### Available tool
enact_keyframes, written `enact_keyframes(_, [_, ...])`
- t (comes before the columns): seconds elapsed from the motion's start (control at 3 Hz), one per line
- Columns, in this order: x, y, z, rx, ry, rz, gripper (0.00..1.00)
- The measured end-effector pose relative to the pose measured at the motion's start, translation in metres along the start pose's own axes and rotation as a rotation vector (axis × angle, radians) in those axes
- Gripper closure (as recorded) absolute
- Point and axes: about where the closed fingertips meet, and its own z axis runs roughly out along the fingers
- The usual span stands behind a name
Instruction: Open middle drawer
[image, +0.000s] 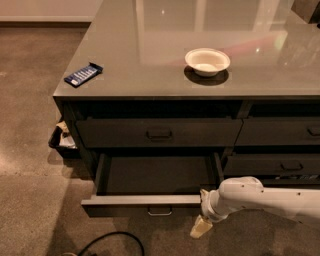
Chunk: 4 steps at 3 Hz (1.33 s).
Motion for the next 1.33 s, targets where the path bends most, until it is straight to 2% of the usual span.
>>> enact_keyframes(0.67, [-0.002,-0.001,-0.006,-0.001,0.000,0.002,0.64])
enact_keyframes(1.0, [-0.003,-0.002,-0.008,-0.001,0.000,0.002,0.75])
enact_keyframes(1.33, [0.000,0.000,-0.010,0.001,0.005,0.003,0.56])
